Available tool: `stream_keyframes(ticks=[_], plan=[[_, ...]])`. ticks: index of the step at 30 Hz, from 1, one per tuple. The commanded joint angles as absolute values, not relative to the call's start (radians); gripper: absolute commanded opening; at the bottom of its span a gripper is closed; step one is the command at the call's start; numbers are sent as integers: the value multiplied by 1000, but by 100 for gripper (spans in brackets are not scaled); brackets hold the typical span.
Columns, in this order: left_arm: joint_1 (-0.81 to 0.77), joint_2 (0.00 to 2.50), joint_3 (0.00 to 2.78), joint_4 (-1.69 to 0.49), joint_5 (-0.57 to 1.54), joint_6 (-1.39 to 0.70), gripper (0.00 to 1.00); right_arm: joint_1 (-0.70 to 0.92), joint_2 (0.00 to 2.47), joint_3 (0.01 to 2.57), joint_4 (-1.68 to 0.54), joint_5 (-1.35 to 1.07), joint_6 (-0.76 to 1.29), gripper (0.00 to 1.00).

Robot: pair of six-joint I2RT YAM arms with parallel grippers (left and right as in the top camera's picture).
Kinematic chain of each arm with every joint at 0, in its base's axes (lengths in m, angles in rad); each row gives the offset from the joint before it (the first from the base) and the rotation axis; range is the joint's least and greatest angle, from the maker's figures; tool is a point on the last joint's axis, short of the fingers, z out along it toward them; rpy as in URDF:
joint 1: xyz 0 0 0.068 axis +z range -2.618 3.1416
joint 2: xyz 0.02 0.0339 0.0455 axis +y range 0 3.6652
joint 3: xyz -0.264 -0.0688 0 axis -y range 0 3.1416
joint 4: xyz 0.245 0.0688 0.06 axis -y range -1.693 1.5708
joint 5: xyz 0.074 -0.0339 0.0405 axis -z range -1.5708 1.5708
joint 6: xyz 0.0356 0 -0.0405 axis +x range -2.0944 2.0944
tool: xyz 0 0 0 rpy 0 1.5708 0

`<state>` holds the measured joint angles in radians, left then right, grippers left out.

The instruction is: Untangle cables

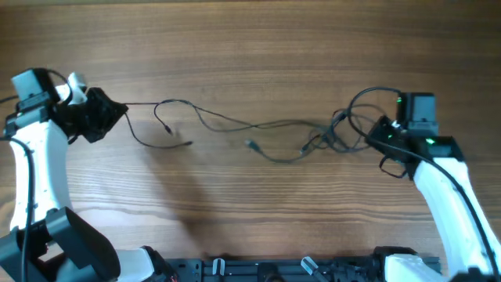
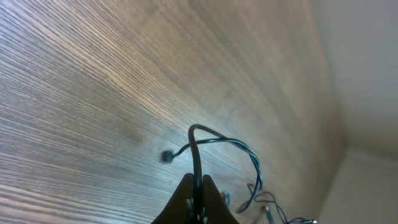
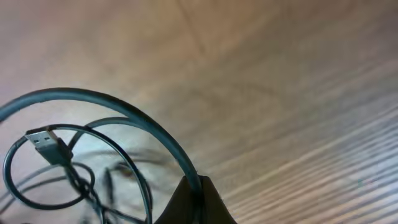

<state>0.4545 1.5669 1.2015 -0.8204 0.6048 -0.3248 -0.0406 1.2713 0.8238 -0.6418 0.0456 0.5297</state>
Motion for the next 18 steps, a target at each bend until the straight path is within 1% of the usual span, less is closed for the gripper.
stream_keyframes(ticks=[1, 3, 4, 5, 6, 7, 10, 16, 18], plan=[[484, 1552, 1212, -820, 715, -330, 4, -54, 1154, 853, -592, -44, 521, 4], [480, 1552, 1212, -820, 715, -330, 4, -54, 1121, 853, -552, -155, 493, 4], [476, 1552, 1212, -820, 716, -330, 16, -54, 1108, 853, -525, -216, 493, 4], [469, 1552, 1212, -821, 720, -330, 52, -54, 1098, 853, -496, -292, 497, 5], [453, 1552, 1212, -828, 729, -330, 97, -54, 1093, 853, -453, -400, 496, 4], [434, 1552, 1212, -833, 742, -330, 100, -54, 1093, 853, -407, -521, 498, 5], [358, 1552, 1212, -836, 774, -328, 100, -54, 1103, 853, -283, -778, 517, 5], [147, 1552, 1212, -818, 774, -318, 100, -54, 1106, 853, -220, -917, 553, 5], [63, 1552, 1212, -787, 775, -319, 100, -54, 1106, 853, -218, -925, 558, 5]])
